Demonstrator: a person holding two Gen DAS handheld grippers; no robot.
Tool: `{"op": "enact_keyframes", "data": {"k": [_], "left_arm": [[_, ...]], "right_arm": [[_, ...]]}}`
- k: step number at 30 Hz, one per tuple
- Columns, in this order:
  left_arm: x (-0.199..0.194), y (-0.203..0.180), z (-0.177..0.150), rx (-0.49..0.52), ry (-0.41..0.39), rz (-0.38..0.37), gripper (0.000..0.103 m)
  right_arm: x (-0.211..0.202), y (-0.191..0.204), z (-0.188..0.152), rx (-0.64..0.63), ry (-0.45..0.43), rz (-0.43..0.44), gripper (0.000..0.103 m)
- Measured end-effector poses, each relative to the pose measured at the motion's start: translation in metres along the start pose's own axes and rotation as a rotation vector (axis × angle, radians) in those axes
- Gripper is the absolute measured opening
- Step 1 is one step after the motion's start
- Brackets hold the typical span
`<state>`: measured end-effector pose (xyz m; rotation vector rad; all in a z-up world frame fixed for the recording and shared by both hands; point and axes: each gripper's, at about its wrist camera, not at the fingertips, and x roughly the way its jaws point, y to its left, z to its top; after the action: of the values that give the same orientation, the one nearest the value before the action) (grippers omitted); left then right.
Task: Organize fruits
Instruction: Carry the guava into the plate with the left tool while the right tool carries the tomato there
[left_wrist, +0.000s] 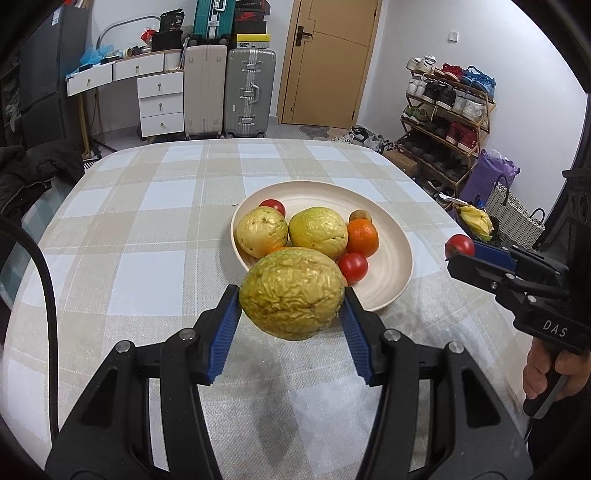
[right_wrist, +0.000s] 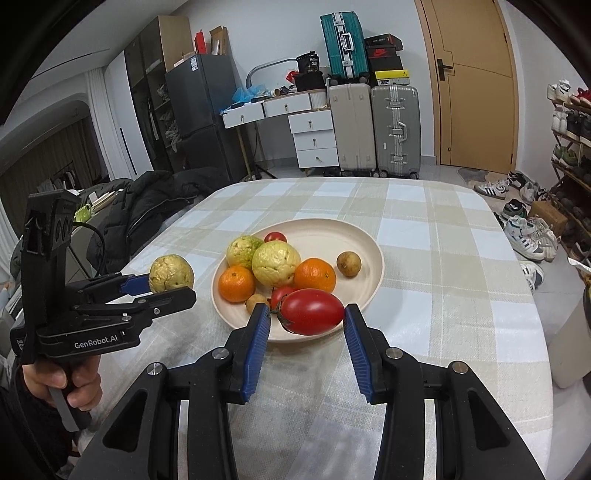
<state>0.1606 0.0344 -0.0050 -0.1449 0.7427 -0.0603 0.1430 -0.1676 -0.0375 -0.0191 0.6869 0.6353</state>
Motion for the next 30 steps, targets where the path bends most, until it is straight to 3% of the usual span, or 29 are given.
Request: {"op": "enact_keyframes", "data": {"k": [9,12,30], "left_arm": [[0.002,-0.003,0.004,0.007,-0.003,0.004,0.051],[0.002,-0.004,0.005,0.006,-0.003,0.002,0.051],[0.03,-0.016,0.019,0.033,0.017,0.015,0.051]], "right_arm": [[-0.002,-0.01,0.01,0.051,-0.012,0.042,0.042],[0.0,-0.011,0.013,0.05,-0.006,0.006,0.042],[0.015,-0.021,0.025,0.066,0.01,-0.014,0.042]]}}
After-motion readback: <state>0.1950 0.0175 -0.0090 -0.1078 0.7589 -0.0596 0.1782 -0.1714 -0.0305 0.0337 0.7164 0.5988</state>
